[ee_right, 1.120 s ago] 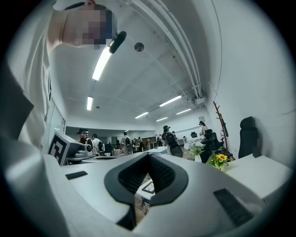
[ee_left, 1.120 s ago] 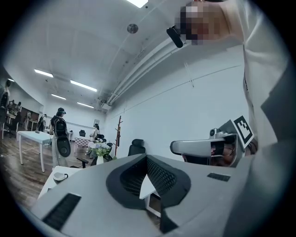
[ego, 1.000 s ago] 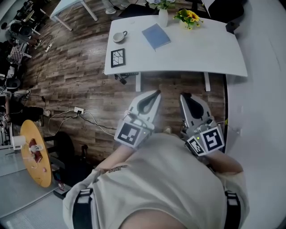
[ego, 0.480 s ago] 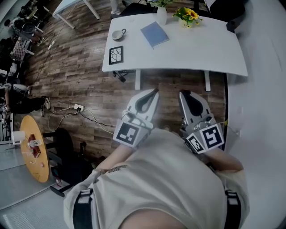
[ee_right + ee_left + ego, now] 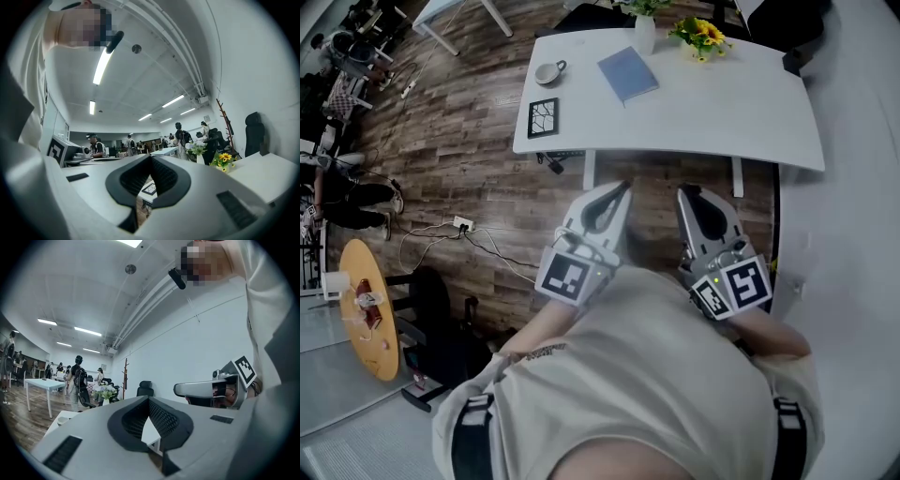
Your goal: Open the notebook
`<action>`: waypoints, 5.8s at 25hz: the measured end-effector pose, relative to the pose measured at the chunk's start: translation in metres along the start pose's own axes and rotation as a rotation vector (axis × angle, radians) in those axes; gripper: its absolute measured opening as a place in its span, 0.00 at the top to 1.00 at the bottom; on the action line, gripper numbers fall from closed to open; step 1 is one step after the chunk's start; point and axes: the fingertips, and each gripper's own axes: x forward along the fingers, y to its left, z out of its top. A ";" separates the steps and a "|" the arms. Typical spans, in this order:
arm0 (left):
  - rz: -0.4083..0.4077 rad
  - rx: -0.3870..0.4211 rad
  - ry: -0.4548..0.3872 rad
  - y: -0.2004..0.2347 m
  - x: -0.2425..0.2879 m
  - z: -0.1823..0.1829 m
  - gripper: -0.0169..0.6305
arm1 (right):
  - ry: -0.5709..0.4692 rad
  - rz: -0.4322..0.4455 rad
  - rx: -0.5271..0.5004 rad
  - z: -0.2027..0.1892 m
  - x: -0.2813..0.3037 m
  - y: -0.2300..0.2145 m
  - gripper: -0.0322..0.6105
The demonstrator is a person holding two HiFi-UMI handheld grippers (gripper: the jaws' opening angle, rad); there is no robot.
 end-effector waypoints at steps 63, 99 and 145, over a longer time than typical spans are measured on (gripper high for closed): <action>-0.096 -0.178 0.164 0.268 0.240 -0.049 0.97 | 0.242 -0.111 0.107 -0.032 0.326 -0.188 0.94; -0.152 -0.305 0.722 0.276 0.350 -0.348 0.97 | 0.737 -0.214 0.261 -0.334 0.352 -0.352 0.70; 0.061 -0.177 0.920 0.380 0.198 -0.368 0.97 | 0.728 0.429 -0.076 -0.333 0.400 -0.102 0.87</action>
